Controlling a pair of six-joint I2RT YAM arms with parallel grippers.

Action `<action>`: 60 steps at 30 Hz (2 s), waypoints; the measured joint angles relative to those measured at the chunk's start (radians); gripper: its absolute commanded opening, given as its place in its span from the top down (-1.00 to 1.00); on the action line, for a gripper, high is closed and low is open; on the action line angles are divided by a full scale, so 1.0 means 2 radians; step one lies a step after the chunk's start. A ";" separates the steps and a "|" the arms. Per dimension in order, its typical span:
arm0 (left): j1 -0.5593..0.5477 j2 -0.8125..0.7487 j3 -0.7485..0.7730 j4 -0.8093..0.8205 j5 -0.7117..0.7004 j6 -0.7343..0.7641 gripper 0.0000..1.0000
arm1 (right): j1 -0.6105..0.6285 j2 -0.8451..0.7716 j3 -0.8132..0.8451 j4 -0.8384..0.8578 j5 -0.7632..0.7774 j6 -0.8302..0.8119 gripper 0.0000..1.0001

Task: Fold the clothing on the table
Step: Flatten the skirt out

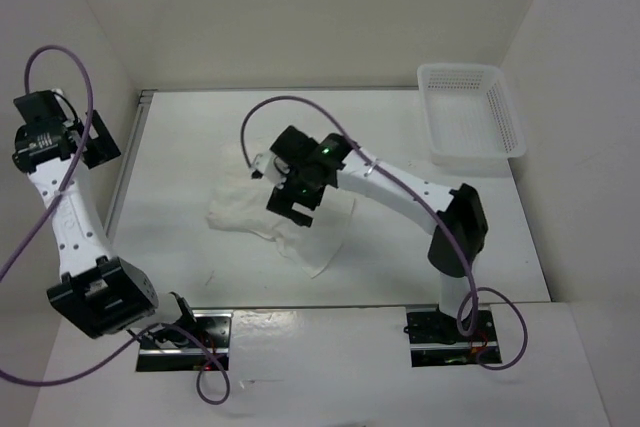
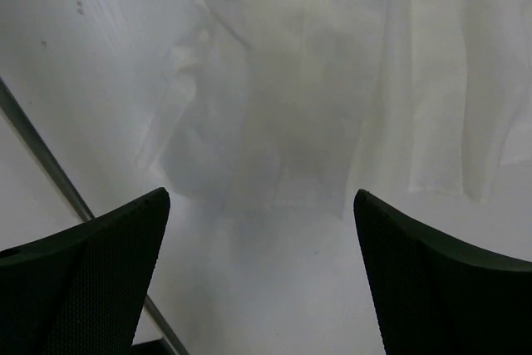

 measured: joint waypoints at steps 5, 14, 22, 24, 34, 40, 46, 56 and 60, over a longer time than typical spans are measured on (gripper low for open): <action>0.022 -0.072 -0.024 -0.016 -0.016 -0.012 -1.00 | 0.087 0.042 0.025 0.042 0.071 0.006 -0.96; 0.047 -0.110 -0.084 -0.026 -0.021 -0.012 -1.00 | 0.135 0.101 0.080 0.130 0.144 -0.006 -0.96; 0.072 -0.162 -0.098 -0.021 -0.021 -0.020 -1.00 | 0.155 0.167 0.089 0.183 0.181 -0.041 -0.96; 0.075 -0.178 -0.109 -0.019 -0.020 -0.024 -1.00 | 0.164 0.180 0.094 0.190 0.185 -0.046 -0.96; 0.076 -0.221 -0.145 -0.014 -0.017 -0.025 -1.00 | 0.176 0.267 0.207 0.223 0.188 -0.053 -0.96; 0.076 -0.232 -0.149 -0.009 -0.011 -0.024 -1.00 | 0.172 0.352 0.355 0.206 0.180 -0.054 -0.96; 0.076 -0.235 -0.153 -0.007 -0.008 -0.023 -1.00 | 0.169 0.435 0.500 0.160 0.168 -0.051 -0.96; 0.076 -0.222 -0.153 -0.007 0.000 -0.023 -1.00 | 0.164 0.436 0.487 0.107 0.136 -0.047 -0.96; 0.076 -0.213 -0.153 -0.007 0.002 -0.023 -1.00 | 0.161 0.436 0.482 0.096 0.132 -0.046 -0.96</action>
